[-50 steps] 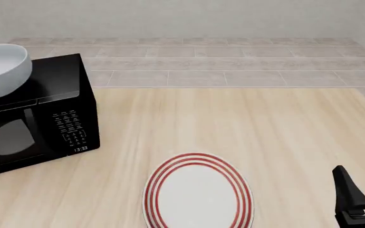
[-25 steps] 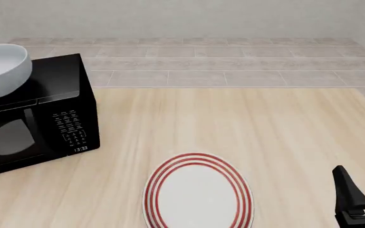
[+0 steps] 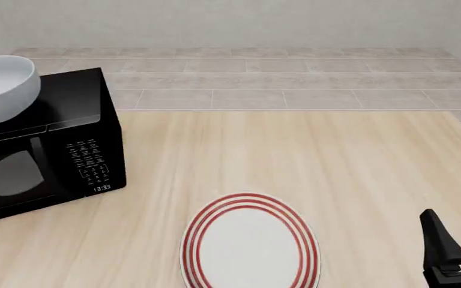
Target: Pick up the white bowl and put it on the plate.
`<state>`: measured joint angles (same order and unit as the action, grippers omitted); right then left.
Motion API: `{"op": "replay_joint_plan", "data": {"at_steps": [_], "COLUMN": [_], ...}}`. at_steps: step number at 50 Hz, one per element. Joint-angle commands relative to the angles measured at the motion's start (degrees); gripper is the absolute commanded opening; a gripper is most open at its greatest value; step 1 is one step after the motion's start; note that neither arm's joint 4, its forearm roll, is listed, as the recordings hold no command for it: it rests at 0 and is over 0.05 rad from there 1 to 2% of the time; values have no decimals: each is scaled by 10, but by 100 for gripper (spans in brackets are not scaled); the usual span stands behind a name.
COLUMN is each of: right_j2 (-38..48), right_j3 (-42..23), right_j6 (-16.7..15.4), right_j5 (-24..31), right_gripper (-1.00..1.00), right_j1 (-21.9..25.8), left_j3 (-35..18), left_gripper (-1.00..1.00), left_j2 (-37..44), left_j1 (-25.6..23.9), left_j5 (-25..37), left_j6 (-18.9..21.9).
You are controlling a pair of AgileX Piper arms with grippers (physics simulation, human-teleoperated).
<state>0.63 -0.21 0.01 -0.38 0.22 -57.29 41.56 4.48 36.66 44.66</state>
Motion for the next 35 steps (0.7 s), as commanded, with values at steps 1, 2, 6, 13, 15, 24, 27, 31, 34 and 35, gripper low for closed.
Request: {"op": "replay_joint_plan", "data": {"at_steps": [1,2,6,13,15,24,27,31,34,35], "right_j2": [-1,-1,-1,-1,-1,-1,-1,-1,-1,-1], "right_j3": [0,0,0,0,0,0,0,0,0,0], "right_j6": [0,0,0,0,0,0,0,0,0,0], "right_j5": [2,2,2,2,2,2,2,2,2,2], "right_gripper": [100,100,100,100,100,100,100,100,100,100], "right_j1": [-2,-2,-2,-2,-2,-2,-2,-2,-2,-2], "left_j3": [-46,-48,-63,-47,-62,-91,-102,-88,-95,-98], "left_gripper": [100,100,100,100,100,100,100,100,100,100], "left_j2": [50,49,60,47,54,65,79,80,92,95], "left_j1": [19,19,23,23,31,35,55,65,71,71], "left_j5": [25,28,36,59,64,94,86,74,68,66], "left_j6": [-4,0,8,22,24,17,32,62,67,67]}}
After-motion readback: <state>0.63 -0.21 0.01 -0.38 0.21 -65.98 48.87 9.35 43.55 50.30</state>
